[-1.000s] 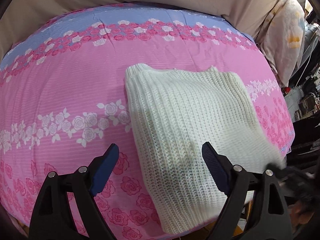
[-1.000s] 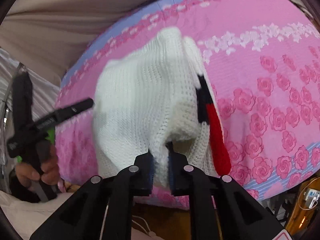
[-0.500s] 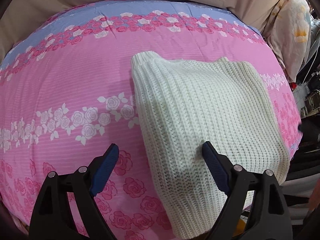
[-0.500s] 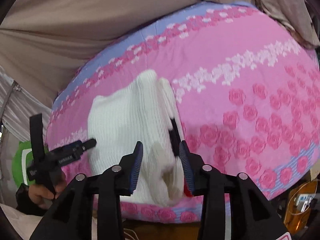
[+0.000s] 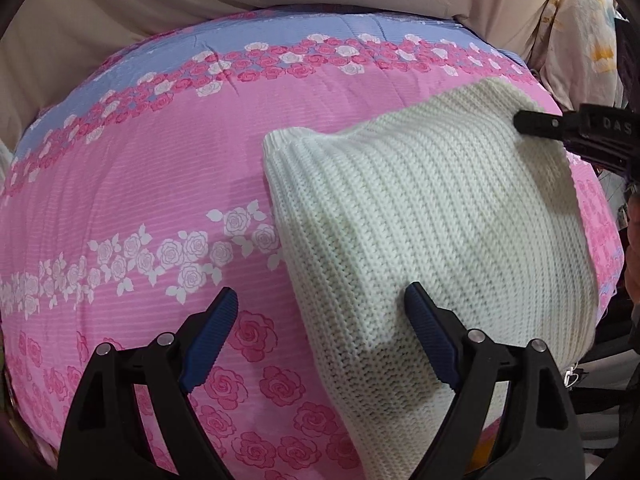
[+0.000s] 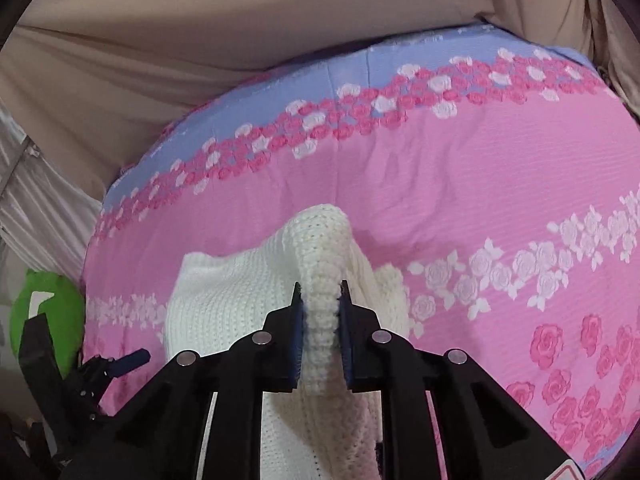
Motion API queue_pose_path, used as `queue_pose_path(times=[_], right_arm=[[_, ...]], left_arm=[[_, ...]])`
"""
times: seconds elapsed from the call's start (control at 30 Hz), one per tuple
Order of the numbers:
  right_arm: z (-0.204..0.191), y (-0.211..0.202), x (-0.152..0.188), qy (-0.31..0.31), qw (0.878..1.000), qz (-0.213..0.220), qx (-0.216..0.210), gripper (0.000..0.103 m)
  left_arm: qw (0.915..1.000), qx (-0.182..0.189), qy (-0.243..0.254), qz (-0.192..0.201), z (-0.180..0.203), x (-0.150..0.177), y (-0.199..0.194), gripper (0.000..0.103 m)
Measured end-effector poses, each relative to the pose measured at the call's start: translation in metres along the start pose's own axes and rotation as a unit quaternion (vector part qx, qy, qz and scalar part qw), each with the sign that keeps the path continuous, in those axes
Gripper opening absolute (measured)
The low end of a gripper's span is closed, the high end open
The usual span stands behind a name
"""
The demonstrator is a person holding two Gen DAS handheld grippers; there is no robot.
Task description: Fold small clothes
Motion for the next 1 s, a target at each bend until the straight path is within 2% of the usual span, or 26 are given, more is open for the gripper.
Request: queue_pose_path(times=[0.07, 0.13, 0.17, 0.3, 0.37, 0.4, 0.43, 0.5, 0.6, 0.67, 0.7, 0.83, 0.87, 0.93, 1.0], right_arm=[[0.007, 0.009, -0.001, 0.012, 1.000, -0.004, 0.004, 0.014], [0.022, 0.050, 0.014, 0.002, 0.997, -0.050, 0.055, 0.016], [0.027, 0.057, 0.022, 0.002, 0.998, -0.047, 0.043, 0.016], [0.028, 0.018, 0.022, 0.058, 0.998, -0.014, 0.006, 0.023], [0.022, -0.011, 0.027, 0.055, 0.998, 0.001, -0.007, 0.024], [0.019, -0.028, 0.036, 0.043, 0.999, 0.001, -0.008, 0.028], [0.017, -0.038, 0.045, 0.034, 0.999, -0.006, -0.006, 0.035], [0.013, -0.052, 0.070, 0.018, 0.999, -0.028, 0.005, 0.043], [0.010, -0.056, 0.113, 0.010, 0.998, -0.060, 0.022, 0.043], [0.013, -0.046, 0.134, 0.020, 0.996, -0.086, 0.016, 0.027], [0.013, -0.044, 0.142, 0.024, 0.996, -0.090, 0.010, 0.010], [0.022, -0.057, 0.148, 0.064, 0.996, -0.054, 0.006, 0.009], [0.029, -0.053, 0.152, 0.076, 0.995, -0.057, 0.018, 0.009], [0.051, -0.028, 0.170, 0.090, 0.991, -0.090, 0.040, 0.007], [0.057, -0.025, 0.177, 0.105, 0.991, -0.084, 0.018, 0.007]], left_arm=[[1.0000, -0.003, 0.000, 0.000, -0.001, 0.000, 0.002, 0.084], [1.0000, -0.001, -0.003, -0.006, -0.001, 0.001, 0.006, 0.084], [1.0000, -0.004, -0.003, -0.007, -0.002, 0.001, 0.006, 0.084], [1.0000, -0.009, -0.003, -0.001, -0.004, 0.002, 0.003, 0.084], [0.9999, -0.011, -0.007, 0.003, -0.007, 0.001, -0.001, 0.083], [0.9999, -0.007, -0.009, 0.004, -0.009, 0.001, -0.002, 0.083], [0.9999, -0.006, -0.010, 0.004, -0.009, 0.002, -0.003, 0.083], [0.9999, -0.002, -0.015, -0.003, -0.013, 0.003, 0.000, 0.083], [0.9995, 0.007, -0.028, -0.011, -0.016, 0.004, 0.005, 0.084], [0.9992, 0.011, -0.035, -0.015, -0.016, 0.003, 0.007, 0.084], [0.9992, 0.010, -0.034, -0.015, -0.015, 0.003, 0.007, 0.084], [0.9993, 0.013, -0.030, -0.020, -0.012, 0.003, 0.008, 0.084], [0.9991, 0.019, -0.031, -0.023, -0.011, 0.002, 0.010, 0.085], [0.9988, 0.028, -0.030, -0.028, -0.008, 0.002, 0.013, 0.085], [0.9993, 0.021, -0.023, -0.020, -0.007, 0.001, 0.008, 0.083]])
Point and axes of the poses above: each gripper's, at about its wrist camera, not at the fingertips, and y roughly the way its jaws point, z to its right, x to its underside, the point moved 1 cm from there along y, roughly the way its jaws point, and after that the axes turned 4 degrees about y, right-handed, at the moved point
